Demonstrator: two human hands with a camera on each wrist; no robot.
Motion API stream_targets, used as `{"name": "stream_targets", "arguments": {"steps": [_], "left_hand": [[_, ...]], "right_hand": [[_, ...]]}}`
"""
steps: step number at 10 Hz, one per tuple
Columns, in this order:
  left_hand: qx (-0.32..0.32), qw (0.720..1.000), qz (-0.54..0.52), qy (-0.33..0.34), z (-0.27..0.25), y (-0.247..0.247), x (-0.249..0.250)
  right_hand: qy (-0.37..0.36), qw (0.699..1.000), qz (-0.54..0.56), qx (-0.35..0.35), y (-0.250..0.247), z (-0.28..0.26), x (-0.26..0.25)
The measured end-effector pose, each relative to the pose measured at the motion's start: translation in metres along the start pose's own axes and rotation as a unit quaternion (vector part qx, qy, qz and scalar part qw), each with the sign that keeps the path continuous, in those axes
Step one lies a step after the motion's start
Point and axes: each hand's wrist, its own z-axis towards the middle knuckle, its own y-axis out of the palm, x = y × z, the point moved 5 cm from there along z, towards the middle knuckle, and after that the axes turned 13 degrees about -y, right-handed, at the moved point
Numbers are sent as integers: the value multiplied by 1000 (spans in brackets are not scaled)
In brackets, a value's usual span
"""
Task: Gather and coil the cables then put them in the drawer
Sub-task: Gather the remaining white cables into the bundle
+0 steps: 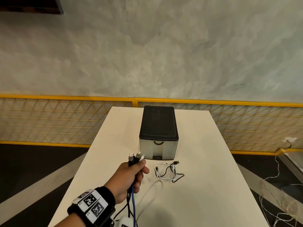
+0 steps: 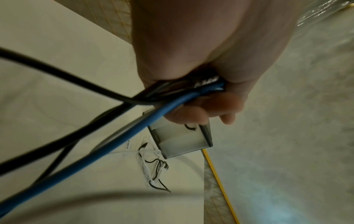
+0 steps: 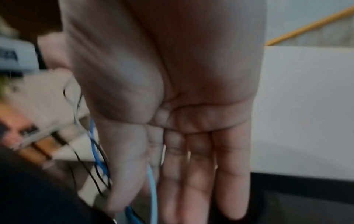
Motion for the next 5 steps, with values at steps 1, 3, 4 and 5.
{"name": "stream_targets", "arguments": {"steps": [1, 3, 4, 5], "left_hand": [[-11, 1000, 2, 5, -3, 3, 0], [-38, 999, -5, 11, -8, 14, 1], [-50, 999, -5, 16, -11, 19, 5], [-54, 998, 6, 24, -11, 18, 11]], "right_hand": [[65, 989, -129, 30, 143, 51, 43], [104, 988, -73, 83, 34, 83, -61], [78, 968, -71, 229, -28, 118, -55], [85, 946, -100, 296, -68, 149, -54]]}}
